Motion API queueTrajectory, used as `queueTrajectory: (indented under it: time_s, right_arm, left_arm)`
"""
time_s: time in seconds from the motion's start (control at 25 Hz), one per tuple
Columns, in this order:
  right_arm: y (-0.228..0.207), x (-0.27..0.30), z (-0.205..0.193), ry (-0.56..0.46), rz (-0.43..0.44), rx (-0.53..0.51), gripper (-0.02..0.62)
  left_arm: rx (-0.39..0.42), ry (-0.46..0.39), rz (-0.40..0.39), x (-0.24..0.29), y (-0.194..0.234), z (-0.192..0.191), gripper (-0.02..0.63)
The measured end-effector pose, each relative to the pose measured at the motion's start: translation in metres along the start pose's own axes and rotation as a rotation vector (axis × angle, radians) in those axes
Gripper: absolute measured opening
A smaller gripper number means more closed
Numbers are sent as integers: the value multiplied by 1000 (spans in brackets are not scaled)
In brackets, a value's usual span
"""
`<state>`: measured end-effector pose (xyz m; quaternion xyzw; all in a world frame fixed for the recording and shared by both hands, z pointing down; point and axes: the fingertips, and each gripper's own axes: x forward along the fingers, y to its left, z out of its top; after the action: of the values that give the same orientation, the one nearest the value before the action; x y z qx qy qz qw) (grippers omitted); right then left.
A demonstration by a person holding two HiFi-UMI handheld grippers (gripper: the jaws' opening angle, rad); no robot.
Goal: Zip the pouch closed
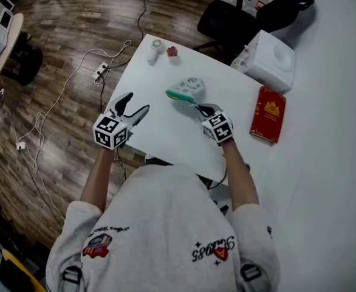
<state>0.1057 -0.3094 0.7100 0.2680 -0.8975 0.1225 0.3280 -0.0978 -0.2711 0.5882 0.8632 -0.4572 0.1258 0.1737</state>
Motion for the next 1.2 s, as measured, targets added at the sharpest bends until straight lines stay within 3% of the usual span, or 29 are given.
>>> queueTrajectory:
  time_s: [0.4,0.76,1.2]
  right_arm:
    - [-19,-57,88,-158,-93,-28,20]
    - [-7,-114,118,-258,-71,36,20]
    - [-11,-147,145,-346,-152,24,20]
  left_arm:
    - [53,-51,-81,27,-15,35,314]
    - [106,-106,-172,43,-49,68,314]
    - [107,-141,-198,47,-55,79,314]
